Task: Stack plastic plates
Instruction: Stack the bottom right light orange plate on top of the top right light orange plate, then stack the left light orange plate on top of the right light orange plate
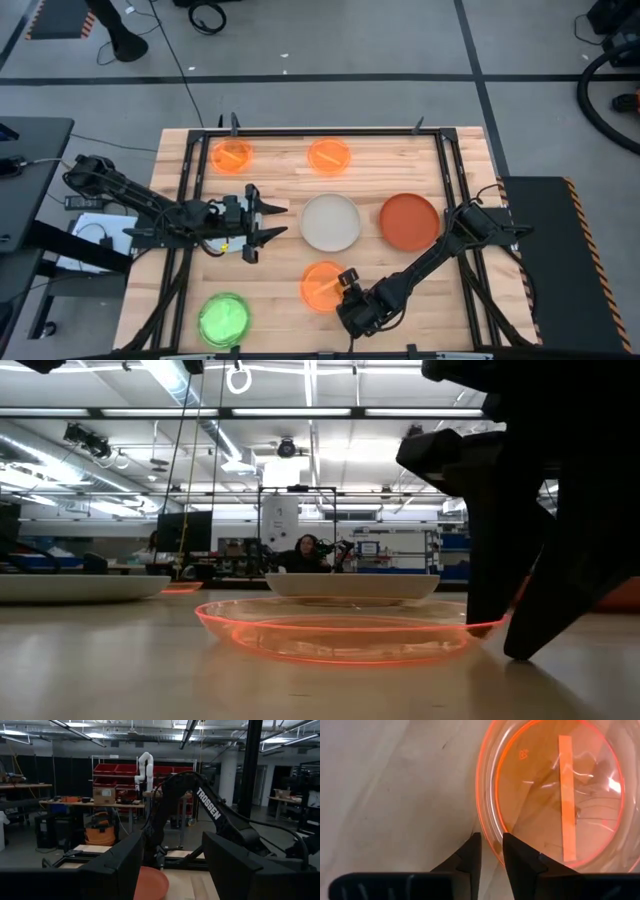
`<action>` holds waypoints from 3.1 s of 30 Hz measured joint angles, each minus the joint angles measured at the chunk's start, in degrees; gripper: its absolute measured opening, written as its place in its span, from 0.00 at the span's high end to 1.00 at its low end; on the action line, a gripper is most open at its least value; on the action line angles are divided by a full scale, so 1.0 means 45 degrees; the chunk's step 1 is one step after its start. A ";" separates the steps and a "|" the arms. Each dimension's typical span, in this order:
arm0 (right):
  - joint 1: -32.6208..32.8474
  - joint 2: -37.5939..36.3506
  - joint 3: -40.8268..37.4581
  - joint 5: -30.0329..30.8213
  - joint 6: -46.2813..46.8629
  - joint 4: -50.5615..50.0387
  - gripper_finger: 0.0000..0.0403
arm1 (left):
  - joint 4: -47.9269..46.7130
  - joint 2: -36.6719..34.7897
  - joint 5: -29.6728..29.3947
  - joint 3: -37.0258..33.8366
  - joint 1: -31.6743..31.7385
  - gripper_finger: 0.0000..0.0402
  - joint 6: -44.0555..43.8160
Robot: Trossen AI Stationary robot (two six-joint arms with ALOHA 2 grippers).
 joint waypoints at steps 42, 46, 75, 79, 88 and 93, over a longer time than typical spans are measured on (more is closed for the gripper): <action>-0.7882 -0.3787 0.3570 0.0739 -0.6413 -0.5883 0.99 | -0.2641 -0.1355 -0.2466 -0.0005 -0.0861 0.47 0.1304; -1.0290 -0.2740 0.3560 -0.0650 -0.7738 -0.4902 0.99 | -0.3958 -0.1360 -0.2314 -0.0005 0.0254 0.47 0.0238; -1.2580 0.0859 0.3555 -0.1418 -0.9000 -0.2433 0.90 | -0.5722 -0.2443 -0.1606 0.0000 0.2778 0.47 -0.1116; -1.2525 0.0616 0.3652 -0.1076 -0.9036 -0.2049 0.82 | -0.6105 -0.2447 -0.1661 0.0000 0.3597 0.47 -0.1565; -1.2478 0.0165 0.3691 -0.0786 -0.8994 -0.2572 0.61 | -0.8601 -0.2540 -0.1631 0.0000 0.5571 0.47 -0.3495; -1.2100 -0.0542 0.3682 -0.0426 -0.7849 -0.4476 0.57 | -1.0491 -0.2540 -0.1566 0.0003 0.6176 0.47 -0.4613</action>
